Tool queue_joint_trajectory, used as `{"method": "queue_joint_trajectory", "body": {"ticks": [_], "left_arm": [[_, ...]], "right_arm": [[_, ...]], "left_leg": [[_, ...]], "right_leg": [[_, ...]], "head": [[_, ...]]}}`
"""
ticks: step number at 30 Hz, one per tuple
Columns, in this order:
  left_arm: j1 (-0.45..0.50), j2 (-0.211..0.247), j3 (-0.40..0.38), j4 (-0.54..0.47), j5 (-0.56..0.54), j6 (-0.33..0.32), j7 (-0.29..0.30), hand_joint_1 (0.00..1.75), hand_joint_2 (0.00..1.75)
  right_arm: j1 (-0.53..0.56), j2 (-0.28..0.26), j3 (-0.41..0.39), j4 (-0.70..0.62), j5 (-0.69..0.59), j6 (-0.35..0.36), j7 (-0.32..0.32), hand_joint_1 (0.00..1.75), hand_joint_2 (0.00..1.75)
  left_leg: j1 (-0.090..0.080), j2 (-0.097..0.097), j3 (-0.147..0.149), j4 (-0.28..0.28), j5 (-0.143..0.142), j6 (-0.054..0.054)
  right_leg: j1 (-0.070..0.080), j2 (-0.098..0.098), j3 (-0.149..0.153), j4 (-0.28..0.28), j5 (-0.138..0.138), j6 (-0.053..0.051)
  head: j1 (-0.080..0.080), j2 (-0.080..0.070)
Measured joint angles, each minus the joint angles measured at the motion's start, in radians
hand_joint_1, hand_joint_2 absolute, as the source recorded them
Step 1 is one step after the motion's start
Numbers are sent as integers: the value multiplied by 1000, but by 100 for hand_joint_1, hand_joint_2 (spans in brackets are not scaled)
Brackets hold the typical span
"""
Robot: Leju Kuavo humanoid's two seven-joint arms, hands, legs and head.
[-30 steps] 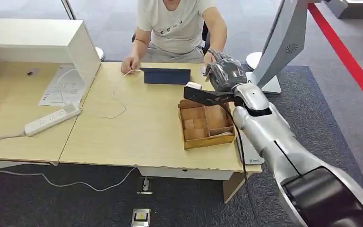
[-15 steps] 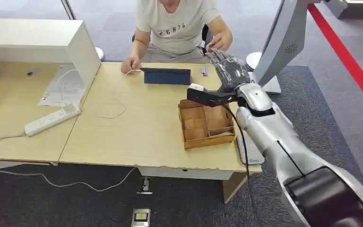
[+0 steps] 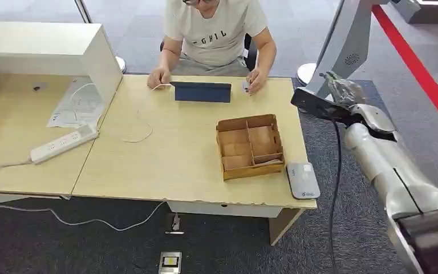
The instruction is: Pass the card to the sensor for recognition and then transmit it.
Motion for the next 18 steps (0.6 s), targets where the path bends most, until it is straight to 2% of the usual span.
{"method": "queue_joint_trajectory", "body": {"ticks": [3,4,7,10,13,15,18], "left_arm": [[-5,2,0,0,8,8,5,0,175],[-7,2,1,0,12,10,9,0,175],[-4,3,1,0,15,22,24,0,175],[3,6,2,0,15,29,33,0,175],[-6,8,2,0,15,35,39,0,175],[-6,8,2,0,14,39,32,0,175],[6,11,2,0,11,39,24,0,175]], "right_arm": [[26,-59,-57,9,-61,8,36,0,0],[43,-89,-90,12,-87,13,47,0,175],[120,-183,-156,17,-195,19,96,0,175],[205,-251,-221,25,-258,18,144,0,175],[330,-319,-295,29,-360,-21,218,0,175],[477,-349,-373,37,-490,-85,274,0,175],[715,-354,-473,51,-600,-138,235,0,175]], "left_leg": [[-1,4,2,0,-1,1],[-1,3,2,1,-1,1],[0,-3,2,1,-2,2],[-1,-1,1,0,-3,2],[1,-3,5,1,-5,3],[6,-13,8,1,-8,2],[7,-17,9,0,-12,0]], "right_leg": [[-1,5,-2,0,0,0],[-1,4,-1,-1,0,0],[0,-3,2,-1,-2,2],[-1,0,1,-1,-2,2],[1,-3,6,-3,-5,3],[4,-10,12,-5,-9,2],[7,-15,19,-6,-12,1]], "head": [[-2,0],[-2,0],[-1,0],[-2,0],[-2,0],[-3,0],[-1,0]]}}
